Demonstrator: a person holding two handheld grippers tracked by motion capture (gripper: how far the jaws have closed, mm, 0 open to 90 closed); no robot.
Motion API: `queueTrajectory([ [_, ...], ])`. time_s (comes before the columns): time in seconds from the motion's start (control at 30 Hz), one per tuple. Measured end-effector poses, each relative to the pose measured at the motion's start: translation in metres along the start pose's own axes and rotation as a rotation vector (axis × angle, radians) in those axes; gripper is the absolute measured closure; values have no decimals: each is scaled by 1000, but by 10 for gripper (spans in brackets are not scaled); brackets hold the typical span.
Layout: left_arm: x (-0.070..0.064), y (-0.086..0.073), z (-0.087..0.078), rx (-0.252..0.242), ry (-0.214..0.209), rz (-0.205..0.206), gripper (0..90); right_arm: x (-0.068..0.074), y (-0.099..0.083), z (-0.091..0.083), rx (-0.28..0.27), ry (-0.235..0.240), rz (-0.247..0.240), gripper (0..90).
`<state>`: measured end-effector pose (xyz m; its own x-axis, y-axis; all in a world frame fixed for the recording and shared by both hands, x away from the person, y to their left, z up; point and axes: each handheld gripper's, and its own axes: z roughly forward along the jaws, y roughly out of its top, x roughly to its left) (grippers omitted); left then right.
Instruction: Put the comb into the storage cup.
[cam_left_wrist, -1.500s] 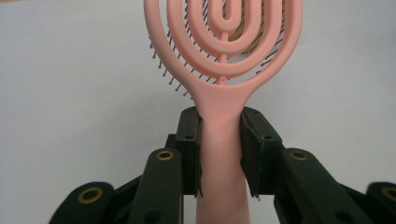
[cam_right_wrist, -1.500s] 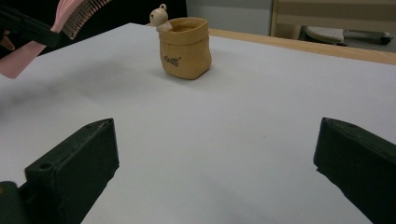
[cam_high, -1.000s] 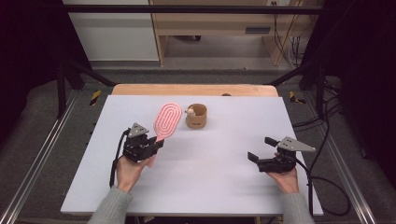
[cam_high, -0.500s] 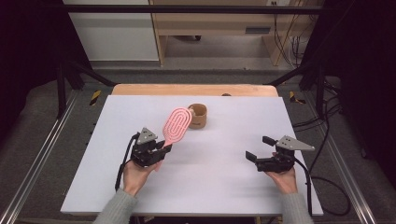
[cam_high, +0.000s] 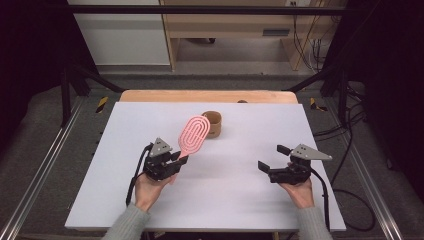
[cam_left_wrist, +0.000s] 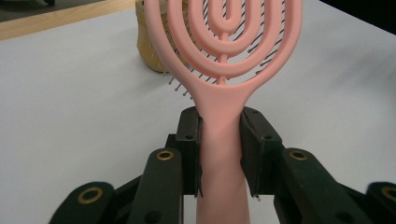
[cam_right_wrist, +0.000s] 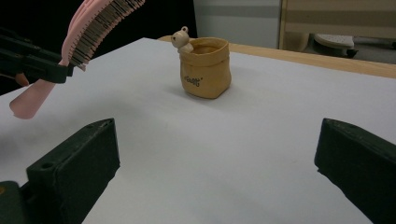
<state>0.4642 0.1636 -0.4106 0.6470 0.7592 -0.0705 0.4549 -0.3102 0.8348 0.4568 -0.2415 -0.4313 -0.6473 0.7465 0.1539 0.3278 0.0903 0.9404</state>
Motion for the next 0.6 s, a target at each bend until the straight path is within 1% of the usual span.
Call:
queueTrajectory([
  [0.13, -3, 0, 2, 1, -7, 13, 703, 5, 2, 3, 6, 5, 10, 4],
  [0.47, -15, 1, 8, -3, -28, 41, 703, 20, 8, 12, 5, 23, 7, 4],
  [0.6, -21, 1, 12, 0, -36, 54, 703, 29, 10, 18, 10, 42, 3, 5],
])
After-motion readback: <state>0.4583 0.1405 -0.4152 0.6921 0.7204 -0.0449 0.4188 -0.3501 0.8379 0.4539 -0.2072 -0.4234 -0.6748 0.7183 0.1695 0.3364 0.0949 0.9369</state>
